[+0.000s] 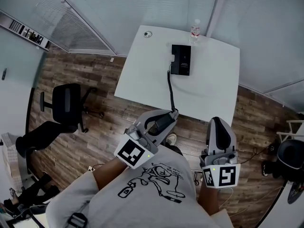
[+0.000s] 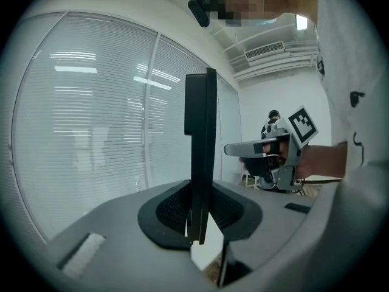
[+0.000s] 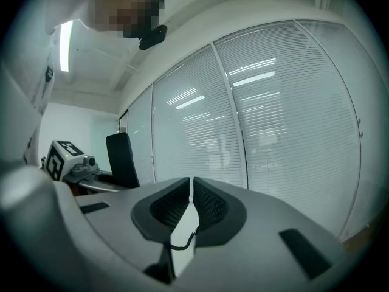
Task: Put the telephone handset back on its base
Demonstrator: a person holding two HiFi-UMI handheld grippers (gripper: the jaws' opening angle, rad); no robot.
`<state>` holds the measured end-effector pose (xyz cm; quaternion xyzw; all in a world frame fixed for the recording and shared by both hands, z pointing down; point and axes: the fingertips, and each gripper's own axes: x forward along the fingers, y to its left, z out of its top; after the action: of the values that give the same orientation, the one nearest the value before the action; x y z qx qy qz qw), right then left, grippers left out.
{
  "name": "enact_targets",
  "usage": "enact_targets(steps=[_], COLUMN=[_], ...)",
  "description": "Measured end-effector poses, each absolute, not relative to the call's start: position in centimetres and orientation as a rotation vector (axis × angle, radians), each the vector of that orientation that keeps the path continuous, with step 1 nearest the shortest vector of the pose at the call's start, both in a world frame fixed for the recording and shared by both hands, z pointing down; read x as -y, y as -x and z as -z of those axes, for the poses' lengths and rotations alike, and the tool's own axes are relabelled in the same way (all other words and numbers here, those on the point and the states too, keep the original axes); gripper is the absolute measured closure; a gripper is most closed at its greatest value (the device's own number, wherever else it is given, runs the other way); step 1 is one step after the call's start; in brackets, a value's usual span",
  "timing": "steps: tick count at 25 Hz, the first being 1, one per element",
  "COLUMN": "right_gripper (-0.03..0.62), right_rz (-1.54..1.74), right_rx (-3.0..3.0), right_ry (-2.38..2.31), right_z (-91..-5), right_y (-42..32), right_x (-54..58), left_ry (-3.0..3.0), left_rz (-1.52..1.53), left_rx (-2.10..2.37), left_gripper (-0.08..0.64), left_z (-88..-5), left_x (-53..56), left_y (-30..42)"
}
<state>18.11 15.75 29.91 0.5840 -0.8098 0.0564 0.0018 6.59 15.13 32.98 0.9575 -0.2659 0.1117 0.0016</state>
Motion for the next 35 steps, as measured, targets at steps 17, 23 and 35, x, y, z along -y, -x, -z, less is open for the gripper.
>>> enact_targets(steps=[17, 23, 35], right_gripper=[0.575, 0.575, 0.574], right_rz=[-0.081, -0.059, -0.233], right_rx=[2.542, 2.54, 2.443], right_ry=[-1.715, -1.687, -1.58], right_z=[-28.6, -27.8, -36.6], right_y=[-13.7, -11.5, -9.2], right_x=[-2.5, 2.2, 6.0], left_ry=[-2.959, -2.926, -2.86], left_rz=[-0.295, -0.319, -0.322], left_rx=[0.796, 0.734, 0.572], left_gripper=[0.486, 0.486, 0.486], left_z=[-34.3, -34.9, -37.8], left_x=[-2.6, 2.0, 7.3], left_y=[-4.4, -3.2, -2.2])
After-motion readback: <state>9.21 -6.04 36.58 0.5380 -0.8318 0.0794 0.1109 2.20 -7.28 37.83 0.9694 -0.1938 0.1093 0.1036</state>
